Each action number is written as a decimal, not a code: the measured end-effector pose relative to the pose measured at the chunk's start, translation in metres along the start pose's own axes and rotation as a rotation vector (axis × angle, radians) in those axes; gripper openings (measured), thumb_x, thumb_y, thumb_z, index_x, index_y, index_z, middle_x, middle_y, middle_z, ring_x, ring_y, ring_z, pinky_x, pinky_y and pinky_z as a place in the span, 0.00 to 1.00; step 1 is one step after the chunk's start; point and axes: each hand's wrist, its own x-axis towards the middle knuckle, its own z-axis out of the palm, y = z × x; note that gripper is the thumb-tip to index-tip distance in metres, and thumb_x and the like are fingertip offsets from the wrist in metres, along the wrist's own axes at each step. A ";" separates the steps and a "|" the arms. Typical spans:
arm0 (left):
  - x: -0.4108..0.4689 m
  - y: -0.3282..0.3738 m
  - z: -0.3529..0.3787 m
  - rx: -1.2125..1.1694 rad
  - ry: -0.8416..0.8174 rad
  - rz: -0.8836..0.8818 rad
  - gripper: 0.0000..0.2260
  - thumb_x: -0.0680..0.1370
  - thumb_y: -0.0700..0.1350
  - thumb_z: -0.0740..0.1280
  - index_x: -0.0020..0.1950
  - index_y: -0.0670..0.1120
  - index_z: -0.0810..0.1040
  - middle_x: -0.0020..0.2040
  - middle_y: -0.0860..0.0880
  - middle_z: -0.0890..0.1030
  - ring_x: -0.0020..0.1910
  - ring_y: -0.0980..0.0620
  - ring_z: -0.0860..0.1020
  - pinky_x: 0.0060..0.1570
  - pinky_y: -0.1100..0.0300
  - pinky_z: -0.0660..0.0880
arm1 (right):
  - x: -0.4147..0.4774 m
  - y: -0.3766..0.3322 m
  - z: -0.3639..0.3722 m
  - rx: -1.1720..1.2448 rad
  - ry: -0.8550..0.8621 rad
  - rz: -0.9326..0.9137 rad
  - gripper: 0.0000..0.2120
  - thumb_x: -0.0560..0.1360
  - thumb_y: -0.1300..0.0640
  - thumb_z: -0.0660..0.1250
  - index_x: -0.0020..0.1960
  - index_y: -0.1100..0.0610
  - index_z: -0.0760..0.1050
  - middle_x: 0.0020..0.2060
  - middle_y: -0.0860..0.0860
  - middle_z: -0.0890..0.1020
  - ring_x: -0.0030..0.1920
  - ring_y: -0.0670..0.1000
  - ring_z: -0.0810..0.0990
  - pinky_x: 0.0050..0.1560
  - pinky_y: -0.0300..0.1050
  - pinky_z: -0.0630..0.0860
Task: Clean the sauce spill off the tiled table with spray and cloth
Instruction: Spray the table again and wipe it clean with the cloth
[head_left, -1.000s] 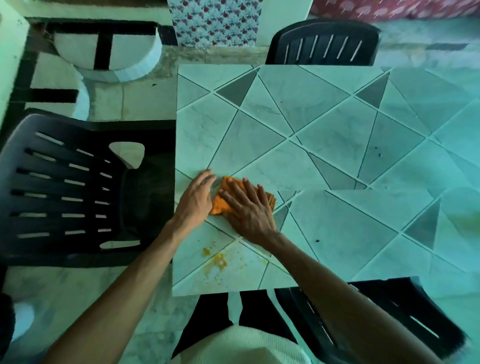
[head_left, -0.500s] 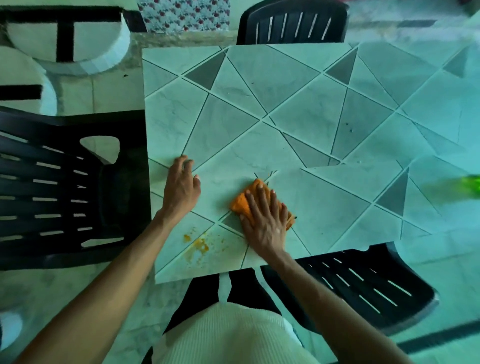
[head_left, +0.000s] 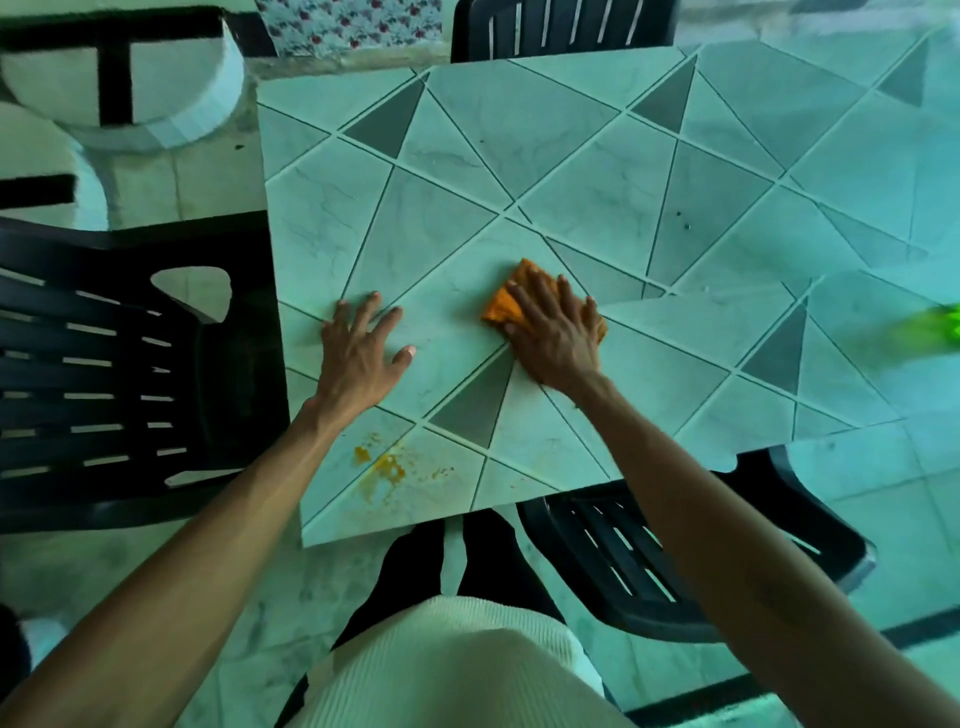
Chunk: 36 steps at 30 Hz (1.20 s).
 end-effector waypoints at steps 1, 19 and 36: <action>0.000 0.001 0.000 -0.002 0.001 -0.011 0.28 0.75 0.60 0.62 0.73 0.50 0.70 0.77 0.45 0.63 0.75 0.33 0.57 0.69 0.34 0.58 | -0.009 0.015 -0.001 -0.001 0.001 0.035 0.30 0.80 0.33 0.50 0.80 0.37 0.51 0.81 0.45 0.51 0.80 0.59 0.51 0.74 0.67 0.54; -0.004 0.006 0.018 0.134 -0.047 -0.013 0.36 0.75 0.65 0.65 0.77 0.47 0.61 0.79 0.41 0.54 0.76 0.27 0.50 0.67 0.26 0.51 | -0.137 0.017 0.032 0.006 0.012 0.146 0.30 0.80 0.34 0.53 0.80 0.37 0.50 0.81 0.44 0.51 0.81 0.57 0.49 0.73 0.67 0.53; -0.006 -0.006 0.004 0.098 -0.092 0.027 0.36 0.75 0.61 0.66 0.78 0.50 0.59 0.81 0.45 0.53 0.78 0.33 0.49 0.72 0.33 0.50 | -0.187 -0.123 0.056 0.143 -0.056 0.068 0.31 0.82 0.35 0.49 0.80 0.39 0.42 0.81 0.44 0.39 0.80 0.57 0.35 0.75 0.70 0.41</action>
